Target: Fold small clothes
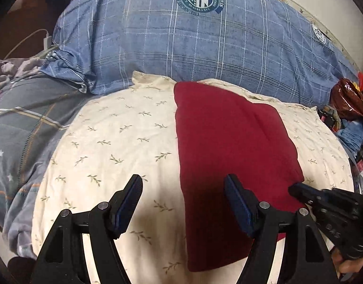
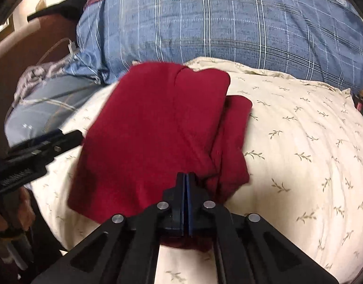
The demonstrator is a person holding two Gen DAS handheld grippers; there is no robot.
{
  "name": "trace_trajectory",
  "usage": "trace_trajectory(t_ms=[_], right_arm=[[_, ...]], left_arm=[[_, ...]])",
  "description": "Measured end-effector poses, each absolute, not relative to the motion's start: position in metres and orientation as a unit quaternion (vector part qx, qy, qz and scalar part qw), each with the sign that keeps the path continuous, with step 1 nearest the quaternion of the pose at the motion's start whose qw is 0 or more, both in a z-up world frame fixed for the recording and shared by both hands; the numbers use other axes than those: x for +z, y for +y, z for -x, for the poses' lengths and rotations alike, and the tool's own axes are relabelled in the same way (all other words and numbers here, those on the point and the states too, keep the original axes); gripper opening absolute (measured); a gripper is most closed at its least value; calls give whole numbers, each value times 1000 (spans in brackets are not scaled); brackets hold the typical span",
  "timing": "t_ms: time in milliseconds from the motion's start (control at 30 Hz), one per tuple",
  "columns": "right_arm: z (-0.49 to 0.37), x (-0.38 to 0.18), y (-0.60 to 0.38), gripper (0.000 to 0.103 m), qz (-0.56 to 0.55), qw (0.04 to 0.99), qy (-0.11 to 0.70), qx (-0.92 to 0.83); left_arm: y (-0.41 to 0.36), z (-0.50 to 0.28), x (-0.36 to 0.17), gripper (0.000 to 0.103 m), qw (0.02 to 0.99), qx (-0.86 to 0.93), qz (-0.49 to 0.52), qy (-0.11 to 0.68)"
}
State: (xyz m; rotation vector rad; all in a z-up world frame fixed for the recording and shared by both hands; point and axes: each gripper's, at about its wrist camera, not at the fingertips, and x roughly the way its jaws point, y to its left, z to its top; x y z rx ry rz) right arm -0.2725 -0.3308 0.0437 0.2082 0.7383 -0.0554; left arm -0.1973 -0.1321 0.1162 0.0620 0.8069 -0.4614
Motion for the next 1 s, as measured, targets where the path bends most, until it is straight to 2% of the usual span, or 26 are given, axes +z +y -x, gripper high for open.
trace_trajectory(t_ms=[67, 133, 200, 300, 467, 600, 1000], right_arm=[[278, 52, -327, 14, -109, 931, 346, -27], [283, 59, -324, 38, -117, 936, 331, -32], [289, 62, -321, 55, -114, 940, 318, -42], [291, 65, -318, 66, -110, 943, 309, -56], [289, 66, -321, 66, -126, 940, 311, -62], [287, 68, -319, 75, -126, 939, 311, -71], [277, 64, -320, 79, -124, 935, 321, -83]], left_arm=[[-131, 203, 119, 71, 897, -221, -28, 381], [-131, 208, 125, 71, 902, -219, -26, 371], [-130, 214, 131, 71, 906, -217, -24, 362], [-129, 224, 134, 73, 907, -219, -22, 358], [-126, 223, 133, 73, 904, -218, -19, 368], [-122, 212, 136, 73, 905, -216, -19, 365], [-129, 207, 131, 73, 905, -215, -29, 365]])
